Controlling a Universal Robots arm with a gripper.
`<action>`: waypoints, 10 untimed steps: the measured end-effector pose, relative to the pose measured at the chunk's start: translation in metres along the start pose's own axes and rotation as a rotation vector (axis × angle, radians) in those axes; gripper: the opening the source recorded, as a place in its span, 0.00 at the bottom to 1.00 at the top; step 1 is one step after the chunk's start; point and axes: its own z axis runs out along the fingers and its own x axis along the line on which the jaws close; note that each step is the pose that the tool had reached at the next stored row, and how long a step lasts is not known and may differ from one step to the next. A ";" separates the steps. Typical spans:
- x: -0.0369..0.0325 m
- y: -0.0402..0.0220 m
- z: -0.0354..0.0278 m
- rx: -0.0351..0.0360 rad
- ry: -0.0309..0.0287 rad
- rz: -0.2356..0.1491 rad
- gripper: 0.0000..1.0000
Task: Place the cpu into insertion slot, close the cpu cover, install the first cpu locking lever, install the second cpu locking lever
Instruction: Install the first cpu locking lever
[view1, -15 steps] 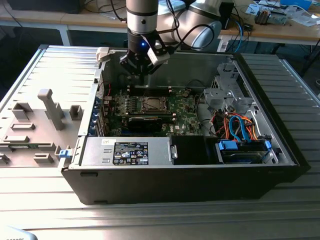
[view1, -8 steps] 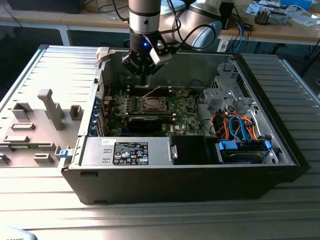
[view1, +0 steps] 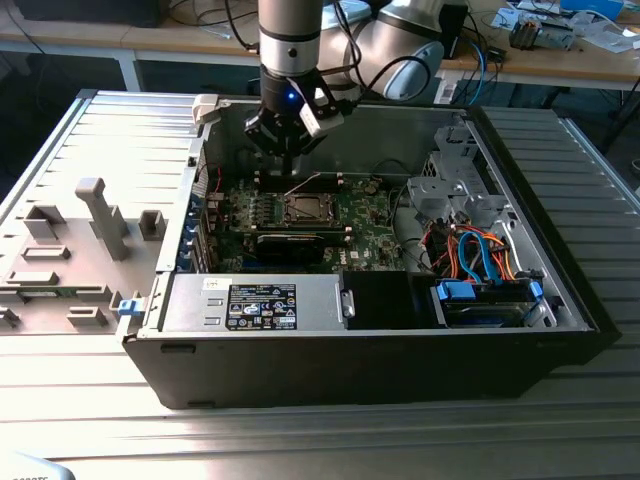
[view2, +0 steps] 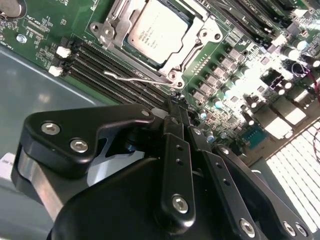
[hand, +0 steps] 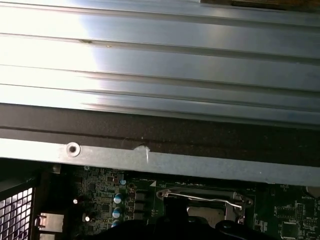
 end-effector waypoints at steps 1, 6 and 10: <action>-0.0001 0.0000 0.0016 0.0000 0.0000 0.000 0.11; -0.0005 0.0007 0.0120 0.0000 0.0000 0.000 0.11; -0.0014 0.0053 0.0175 0.0000 0.0000 0.000 0.11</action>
